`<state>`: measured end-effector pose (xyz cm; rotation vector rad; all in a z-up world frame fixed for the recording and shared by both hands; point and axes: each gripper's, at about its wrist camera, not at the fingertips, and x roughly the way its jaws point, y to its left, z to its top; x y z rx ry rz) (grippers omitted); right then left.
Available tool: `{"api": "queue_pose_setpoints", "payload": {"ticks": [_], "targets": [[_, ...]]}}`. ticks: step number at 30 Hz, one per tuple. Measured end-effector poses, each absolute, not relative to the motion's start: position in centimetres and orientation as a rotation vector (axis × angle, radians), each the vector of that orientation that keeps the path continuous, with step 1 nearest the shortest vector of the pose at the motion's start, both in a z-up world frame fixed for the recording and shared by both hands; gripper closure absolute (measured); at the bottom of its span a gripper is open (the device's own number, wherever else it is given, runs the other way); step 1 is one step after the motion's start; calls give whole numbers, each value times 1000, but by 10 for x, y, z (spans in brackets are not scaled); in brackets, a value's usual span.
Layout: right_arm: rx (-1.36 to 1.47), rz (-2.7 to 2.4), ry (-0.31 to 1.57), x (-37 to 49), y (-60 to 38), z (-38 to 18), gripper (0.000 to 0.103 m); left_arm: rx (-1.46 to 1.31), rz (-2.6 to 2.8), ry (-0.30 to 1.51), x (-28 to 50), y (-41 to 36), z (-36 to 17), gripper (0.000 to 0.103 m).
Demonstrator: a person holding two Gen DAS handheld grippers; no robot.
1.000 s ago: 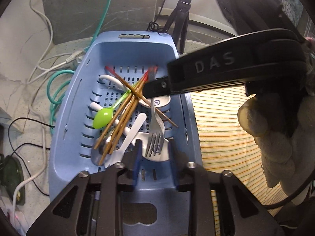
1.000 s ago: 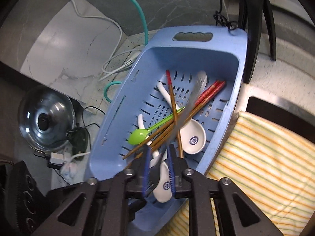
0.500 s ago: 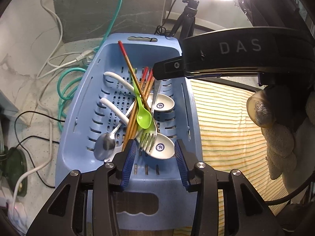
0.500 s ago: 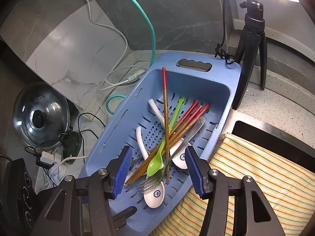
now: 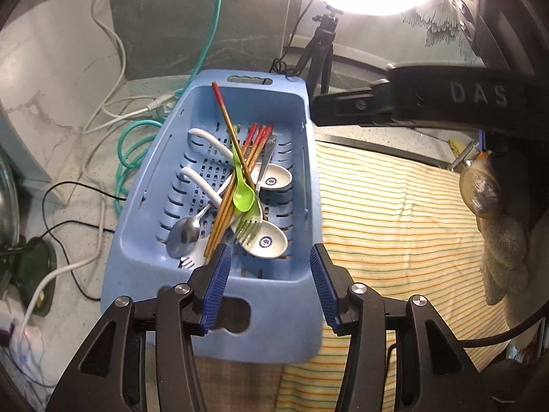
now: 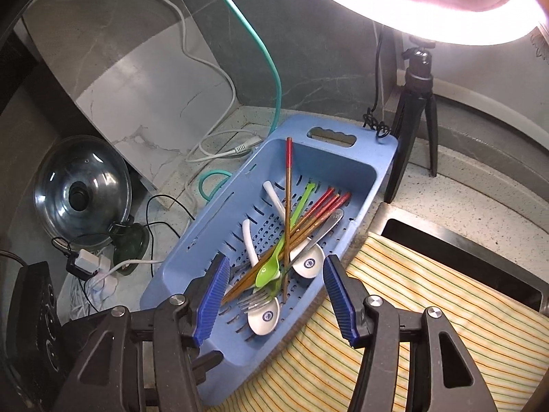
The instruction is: Organize utensils
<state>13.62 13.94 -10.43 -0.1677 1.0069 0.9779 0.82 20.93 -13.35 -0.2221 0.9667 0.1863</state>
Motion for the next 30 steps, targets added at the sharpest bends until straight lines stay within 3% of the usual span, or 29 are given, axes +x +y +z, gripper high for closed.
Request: {"api": "queue_pose_setpoints", "payload": {"ticks": [16,23,25,30], "targets": [[-209,946,838,101,43,-73,35,-221,353,837,-27,169,-79,30],[-267,905,728,79,11,-57,31,-239,399,819,-40,159,-64,29],[-265,892,709,74,3,-53,30,-246,413,811,-44,157,-61,22],[-256,876,680,64,-8,-45,27,-249,426,800,-50,152,-55,22]]}}
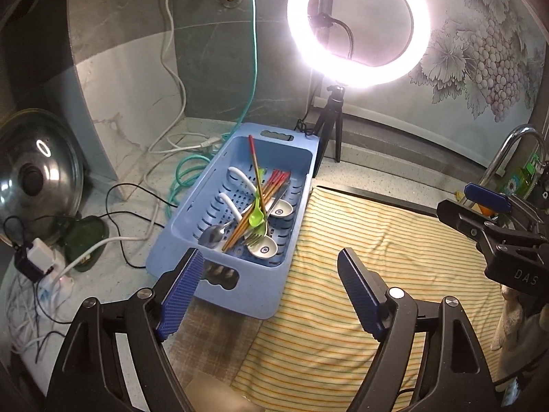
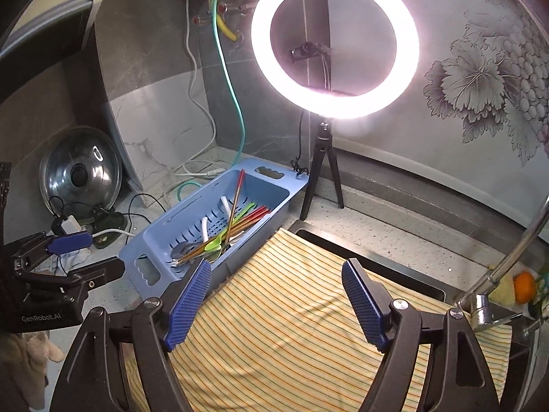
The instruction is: Organize utensils
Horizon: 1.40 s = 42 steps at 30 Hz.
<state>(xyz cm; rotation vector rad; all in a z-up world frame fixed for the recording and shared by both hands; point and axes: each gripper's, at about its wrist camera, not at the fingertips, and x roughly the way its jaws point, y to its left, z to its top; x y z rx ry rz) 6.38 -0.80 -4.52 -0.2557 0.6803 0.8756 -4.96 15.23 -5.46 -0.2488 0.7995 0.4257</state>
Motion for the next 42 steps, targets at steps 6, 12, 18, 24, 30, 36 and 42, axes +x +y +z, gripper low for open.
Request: {"api": "queue_pose_setpoints", "payload": {"ticks": [6,12,18,24,30,36,42], "targets": [[-271,876,663,61,-8,-43,26,-248,437,782,-52,150,-48,22],[-260,867,668,64,-8,-43,26,-246,436,779,-51,148,-46,22],[-262,865,674,65,-8,-46,26,-240,431,784,-48,148,-47,22],[-265,864,671,66,-8,-47,26,-242,426,784,-48,148,-48,22],[-264,862,677,66,-8,-47,26,-242,427,782,-48,147,-47,22],[-262,863,681,67,-7,-47,26,-242,427,783,-48,147,-47,22],[-266,859,697,69,-6,-50,26,-230,416,771,-49,144,-46,22]]}}
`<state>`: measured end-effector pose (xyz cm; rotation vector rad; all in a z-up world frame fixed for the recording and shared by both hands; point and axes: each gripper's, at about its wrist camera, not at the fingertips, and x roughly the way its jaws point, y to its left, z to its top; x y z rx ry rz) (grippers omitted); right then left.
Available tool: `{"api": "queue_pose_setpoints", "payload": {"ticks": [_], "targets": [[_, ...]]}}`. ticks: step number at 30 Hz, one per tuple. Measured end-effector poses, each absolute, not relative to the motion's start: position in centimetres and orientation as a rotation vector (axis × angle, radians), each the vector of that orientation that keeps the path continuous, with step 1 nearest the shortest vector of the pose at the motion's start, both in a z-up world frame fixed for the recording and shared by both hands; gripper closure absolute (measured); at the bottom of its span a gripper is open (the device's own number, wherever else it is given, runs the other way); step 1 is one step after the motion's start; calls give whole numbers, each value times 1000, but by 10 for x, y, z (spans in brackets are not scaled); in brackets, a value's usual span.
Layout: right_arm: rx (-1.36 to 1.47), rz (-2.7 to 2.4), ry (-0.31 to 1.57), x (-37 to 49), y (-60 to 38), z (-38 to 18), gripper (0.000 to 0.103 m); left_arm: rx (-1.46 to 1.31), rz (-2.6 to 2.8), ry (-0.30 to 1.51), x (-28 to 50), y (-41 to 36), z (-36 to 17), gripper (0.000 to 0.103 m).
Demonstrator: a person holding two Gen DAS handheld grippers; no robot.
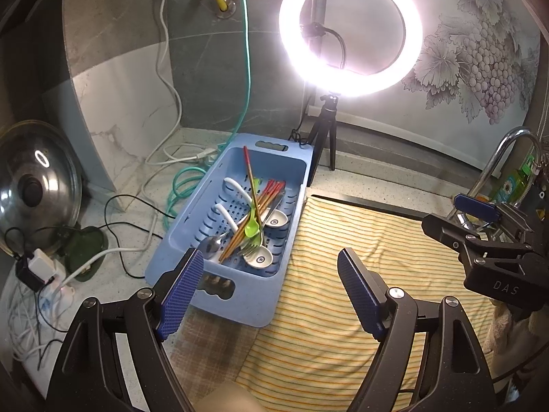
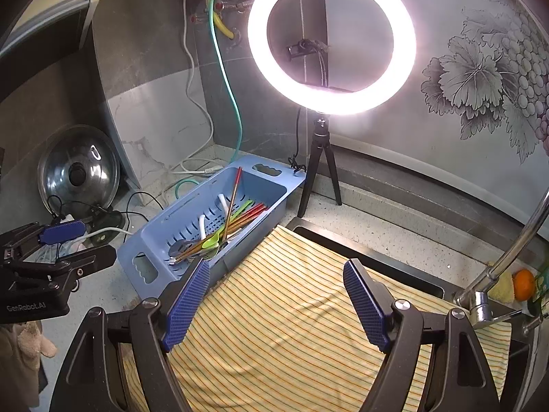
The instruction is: Organize utensils
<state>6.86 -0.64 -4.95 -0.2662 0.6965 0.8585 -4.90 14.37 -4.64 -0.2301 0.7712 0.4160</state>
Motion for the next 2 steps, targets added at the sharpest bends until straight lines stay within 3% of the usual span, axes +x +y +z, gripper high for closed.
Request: {"api": "queue_pose_setpoints", "payload": {"ticks": [2], "targets": [[-264,855,700,69,-7,-50,26,-232,417,770,-49,143,-46,22]]}}
